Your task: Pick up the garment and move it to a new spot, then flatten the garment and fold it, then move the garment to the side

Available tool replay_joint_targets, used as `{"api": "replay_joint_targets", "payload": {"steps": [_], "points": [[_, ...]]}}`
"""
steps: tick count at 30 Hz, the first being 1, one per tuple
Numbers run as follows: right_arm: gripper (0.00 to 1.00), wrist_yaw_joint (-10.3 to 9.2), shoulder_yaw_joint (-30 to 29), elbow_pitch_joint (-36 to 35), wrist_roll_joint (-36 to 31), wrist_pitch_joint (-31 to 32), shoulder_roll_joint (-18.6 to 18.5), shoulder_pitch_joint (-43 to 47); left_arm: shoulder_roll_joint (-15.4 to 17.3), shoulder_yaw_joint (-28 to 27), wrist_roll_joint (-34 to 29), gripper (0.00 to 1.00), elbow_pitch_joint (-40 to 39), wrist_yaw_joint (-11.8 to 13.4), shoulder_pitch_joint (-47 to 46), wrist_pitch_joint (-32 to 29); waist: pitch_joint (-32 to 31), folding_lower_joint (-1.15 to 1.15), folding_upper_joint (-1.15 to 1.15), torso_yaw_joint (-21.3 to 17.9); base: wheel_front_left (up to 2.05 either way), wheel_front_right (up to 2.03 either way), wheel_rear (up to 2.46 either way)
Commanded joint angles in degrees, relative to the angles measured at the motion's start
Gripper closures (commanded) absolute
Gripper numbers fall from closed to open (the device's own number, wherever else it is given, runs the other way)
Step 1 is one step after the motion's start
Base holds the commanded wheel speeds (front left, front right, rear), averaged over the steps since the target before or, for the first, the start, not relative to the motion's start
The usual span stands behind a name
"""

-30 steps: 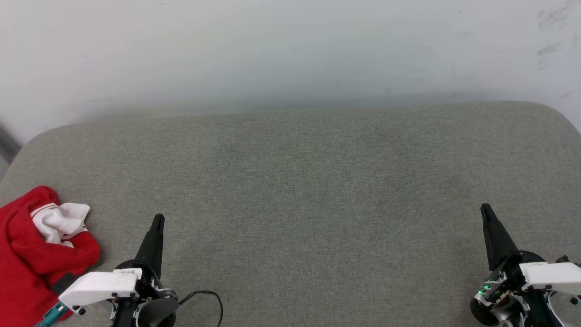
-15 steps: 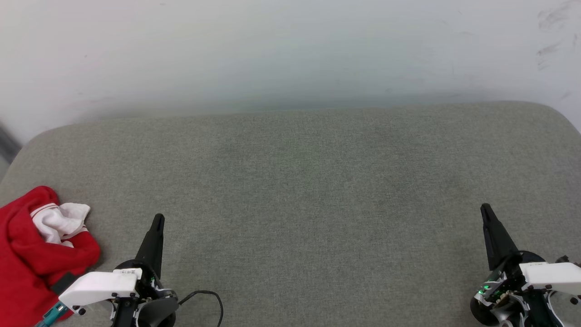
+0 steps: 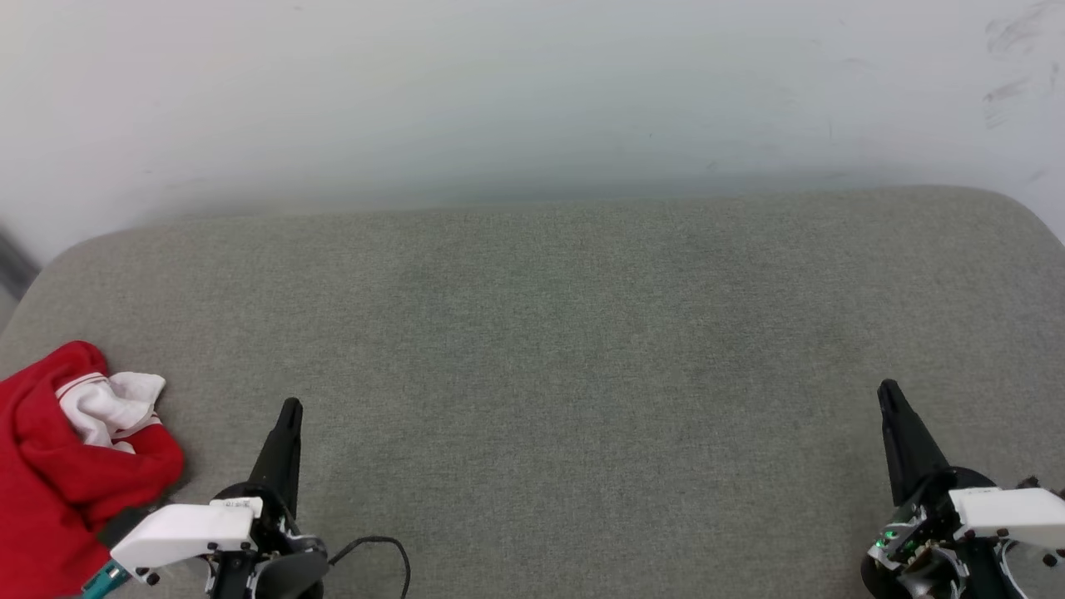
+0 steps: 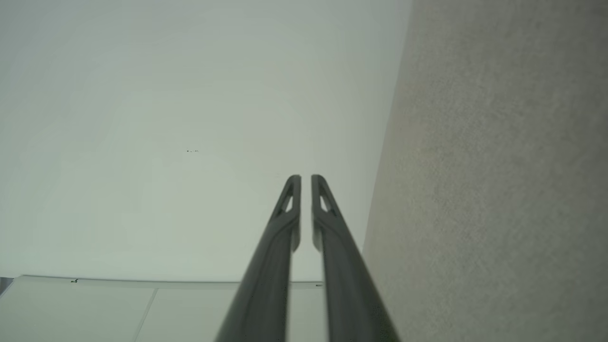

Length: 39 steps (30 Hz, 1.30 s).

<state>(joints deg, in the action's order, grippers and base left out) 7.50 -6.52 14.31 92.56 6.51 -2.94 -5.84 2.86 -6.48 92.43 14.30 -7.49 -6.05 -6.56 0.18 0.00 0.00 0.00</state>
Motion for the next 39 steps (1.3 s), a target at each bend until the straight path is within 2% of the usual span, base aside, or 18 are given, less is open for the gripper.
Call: {"api": "replay_joint_targets", "payload": {"steps": [1, 2, 3, 15, 21, 28, 39], "points": [[0.00, 0.00, 0.0, 0.0, 0.0, 0.0, 0.0, 0.0, 0.0, 0.0, 0.0, 0.00, 0.0, 0.0, 0.0, 0.0, 0.0, 0.00, 0.00, 0.0, 0.00, 0.00, 0.00], [1.00, -0.01, 0.1, 0.5, 0.0, 0.0, 0.0, 0.5, -0.1, 0.1, 0.0, 1.00, 0.5, 0.0, 0.4, 0.0, 0.0, 0.00, 0.00, 0.0, 0.00, 0.00, 0.00], [0.00, -0.01, 0.1, 0.5, 0.0, -0.2, 0.0, 0.6, -0.1, 0.4, 0.0, 0.00, 0.6, 0.0, 0.4, 0.2, 0.0, 0.00, 0.00, 0.0, 0.00, 0.00, 0.00], [0.00, -0.01, 2.0, -2.0, -1.1, -3.5, -0.1, 0.4, -0.1, 4.3, 0.2, 0.00, -1.9, 0.0, -0.8, 3.7, 0.1, 0.00, 0.00, 0.0, 0.00, 0.00, 0.00], [0.00, -0.01, 3.2, -3.1, -2.3, -5.1, -0.7, 0.3, 0.0, 5.2, -2.2, 0.00, -3.8, 0.0, -0.8, 5.3, 0.1, 0.00, 0.00, 0.0, 0.00, 0.00, 0.00], [0.00, -0.01, 4.4, -3.8, -6.9, -6.9, -1.5, 0.0, 0.0, 5.2, -9.1, 0.00, -5.9, 0.0, 0.0, 7.0, 0.0, 0.00, 0.00, 0.0, 0.00, 0.00, 0.00], [0.00, -0.01, 4.5, -5.9, -23.3, -9.3, -1.3, 0.0, 0.0, 5.5, -25.1, 0.00, -8.8, 0.0, 1.1, 9.4, -0.1, 0.00, 0.00, 0.1, 0.00, 0.00, 0.00]]}}
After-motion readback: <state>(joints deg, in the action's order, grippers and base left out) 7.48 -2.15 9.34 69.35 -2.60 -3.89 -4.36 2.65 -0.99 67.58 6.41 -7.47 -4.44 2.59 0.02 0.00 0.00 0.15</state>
